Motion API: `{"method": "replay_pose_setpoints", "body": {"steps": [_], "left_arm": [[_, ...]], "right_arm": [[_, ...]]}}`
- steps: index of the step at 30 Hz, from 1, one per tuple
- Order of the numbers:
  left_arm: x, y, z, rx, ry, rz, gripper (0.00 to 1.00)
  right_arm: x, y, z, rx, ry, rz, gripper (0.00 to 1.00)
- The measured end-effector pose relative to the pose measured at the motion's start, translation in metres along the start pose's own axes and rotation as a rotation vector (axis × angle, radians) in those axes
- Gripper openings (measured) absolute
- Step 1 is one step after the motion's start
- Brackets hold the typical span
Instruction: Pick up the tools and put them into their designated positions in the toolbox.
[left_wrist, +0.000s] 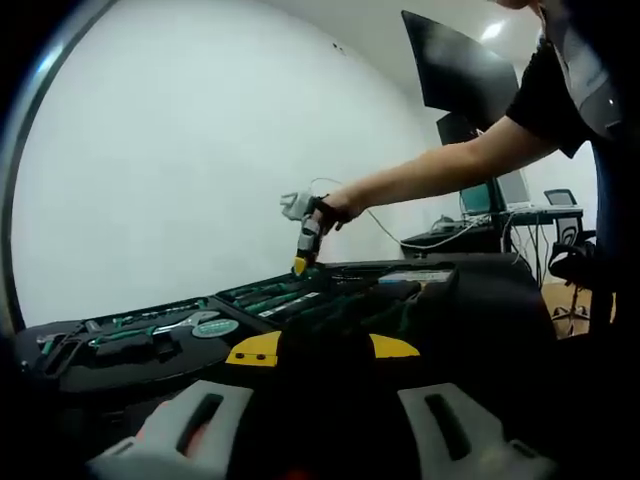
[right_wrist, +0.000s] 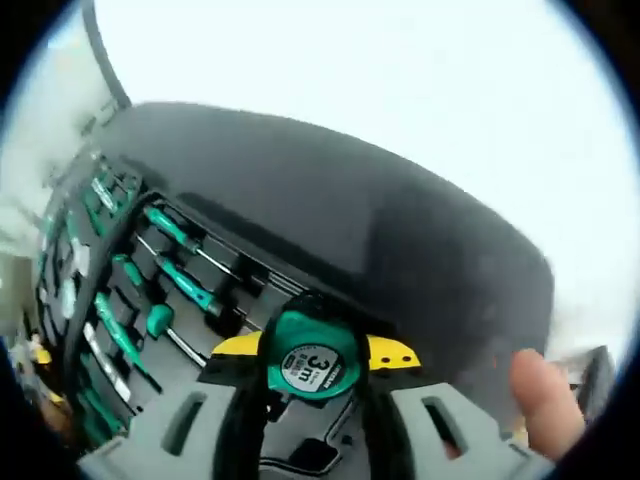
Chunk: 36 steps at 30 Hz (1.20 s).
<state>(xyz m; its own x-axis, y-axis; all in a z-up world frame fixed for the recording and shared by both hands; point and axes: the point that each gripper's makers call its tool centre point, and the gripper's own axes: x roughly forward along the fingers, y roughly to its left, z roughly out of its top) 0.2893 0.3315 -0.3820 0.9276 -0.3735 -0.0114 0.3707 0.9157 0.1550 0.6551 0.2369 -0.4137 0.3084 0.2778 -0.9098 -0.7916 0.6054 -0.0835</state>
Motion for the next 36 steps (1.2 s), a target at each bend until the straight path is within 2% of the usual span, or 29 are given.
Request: {"method": "replay_pose_setpoints", "body": {"steps": [1, 3, 6, 7, 8, 9, 10, 11, 12, 13, 15, 17, 18, 19, 21, 23, 24, 25, 26, 27, 28, 29, 30, 31, 32, 33, 34, 35, 36], "left_arm": [[0.0, 0.0, 0.0, 0.001, 0.0, 0.001, 0.3], [-0.001, 0.0, 0.0, 0.005, -0.001, 0.007, 0.3], [-0.001, 0.002, 0.0, 0.011, -0.001, 0.015, 0.3], [-0.001, 0.002, 0.0, 0.012, -0.001, 0.016, 0.3], [-0.001, 0.002, 0.001, 0.014, -0.001, 0.017, 0.3], [-0.001, 0.002, 0.001, 0.014, -0.002, 0.016, 0.3], [-0.001, 0.001, 0.001, 0.015, -0.003, 0.016, 0.3], [-0.001, 0.001, 0.001, 0.014, -0.004, 0.015, 0.3], [-0.001, 0.001, 0.001, 0.014, -0.004, 0.013, 0.3], [-0.001, 0.001, 0.001, 0.014, -0.005, 0.011, 0.3], [-0.001, 0.0, 0.001, 0.015, -0.003, 0.008, 0.3], [-0.001, 0.0, 0.001, 0.016, -0.003, 0.009, 0.3], [-0.001, 0.0, 0.002, 0.016, -0.006, 0.01, 0.3], [-0.001, 0.001, 0.002, 0.015, -0.009, 0.011, 0.3], [-0.001, 0.001, 0.003, 0.014, -0.011, 0.013, 0.3], [-0.002, 0.001, 0.003, 0.015, -0.012, 0.015, 0.3], [-0.002, 0.001, 0.003, 0.016, -0.011, 0.014, 0.3], [-0.002, 0.001, 0.003, 0.016, -0.011, 0.013, 0.3], [-0.002, 0.001, 0.003, 0.017, -0.01, 0.013, 0.3], [-0.002, 0.001, 0.002, 0.018, -0.009, 0.013, 0.3], [-0.002, 0.001, 0.002, 0.018, -0.008, 0.014, 0.3], [-0.002, 0.001, 0.002, 0.018, -0.008, 0.014, 0.3], [-0.002, 0.001, 0.002, 0.018, -0.008, 0.015, 0.3], [-0.002, 0.001, 0.002, 0.018, -0.008, 0.016, 0.3], [-0.002, 0.001, 0.002, 0.017, -0.008, 0.017, 0.3], [-0.003, 0.002, 0.002, 0.016, -0.01, 0.018, 0.3], [-0.003, 0.002, 0.003, 0.014, -0.014, 0.016, 0.3], [-0.003, 0.002, 0.003, 0.013, -0.017, 0.014, 0.3], [-0.002, 0.002, 0.003, 0.012, -0.019, 0.012, 0.3]], "right_arm": [[0.003, -0.004, 0.003, -0.017, 0.009, -0.016, 0.33], [0.007, -0.01, 0.007, 0.034, 0.036, -0.021, 0.33], [0.013, -0.021, 0.019, 0.022, 0.05, -0.013, 0.35], [0.015, -0.023, 0.024, 0.005, 0.02, 0.004, 0.35], [0.015, -0.023, 0.036, -0.016, -0.077, 0.015, 0.35], [0.012, -0.024, 0.04, -0.037, -0.101, 0.043, 0.35], [0.004, -0.02, 0.036, 0.027, -0.086, 0.065, 0.35], [-0.004, -0.02, 0.044, 0.087, -0.112, 0.103, 0.35], [-0.013, -0.018, 0.049, 0.104, -0.158, 0.121, 0.34], [-0.017, -0.024, 0.052, 0.106, -0.17, 0.11, 0.32], [-0.023, -0.037, 0.054, -0.028, -0.181, 0.024, 0.17], [-0.028, -0.015, 0.041, -0.27, -0.187, 0.013, 0.0], [-0.029, 0.002, 0.034, -0.344, -0.197, 0.029, 0.0], [-0.028, 0.007, 0.03, -0.397, -0.199, 0.005, 0.0], [-0.027, 0.026, 0.022, -0.571, -0.214, 0.015, 0.0], [-0.021, 0.028, 0.016, -0.695, -0.208, -0.024, 0.0], [-0.016, 0.02, 0.013, -0.707, -0.18, -0.07, 0.0], [-0.02, 0.034, 0.02, -0.696, -0.243, -0.023, 0.0], [-0.012, 0.032, 0.022, -0.646, -0.22, 0.027, 0.0], [-0.008, 0.031, 0.02, -0.577, -0.213, 0.035, 0.0], [-0.007, 0.031, 0.007, -0.57, -0.111, 0.062, 0.0], [-0.006, 0.024, 0.014, -0.644, -0.116, -0.012, 0.0], [-0.008, 0.047, 0.002, -0.675, -0.104, -0.013, 0.0], [-0.01, 0.05, -0.001, -0.643, -0.085, -0.043, 0.0], [-0.008, 0.038, 0.017, -0.672, -0.102, -0.066, 0.0], [-0.013, 0.034, 0.024, -0.709, -0.124, -0.086, 0.0], [-0.017, 0.036, 0.025, -0.694, -0.129, -0.07, 0.0], [-0.022, 0.038, 0.025, -0.63, -0.127, -0.042, 0.0], [-0.024, 0.035, 0.026, -0.61, -0.111, -0.034, 0.0]]}}
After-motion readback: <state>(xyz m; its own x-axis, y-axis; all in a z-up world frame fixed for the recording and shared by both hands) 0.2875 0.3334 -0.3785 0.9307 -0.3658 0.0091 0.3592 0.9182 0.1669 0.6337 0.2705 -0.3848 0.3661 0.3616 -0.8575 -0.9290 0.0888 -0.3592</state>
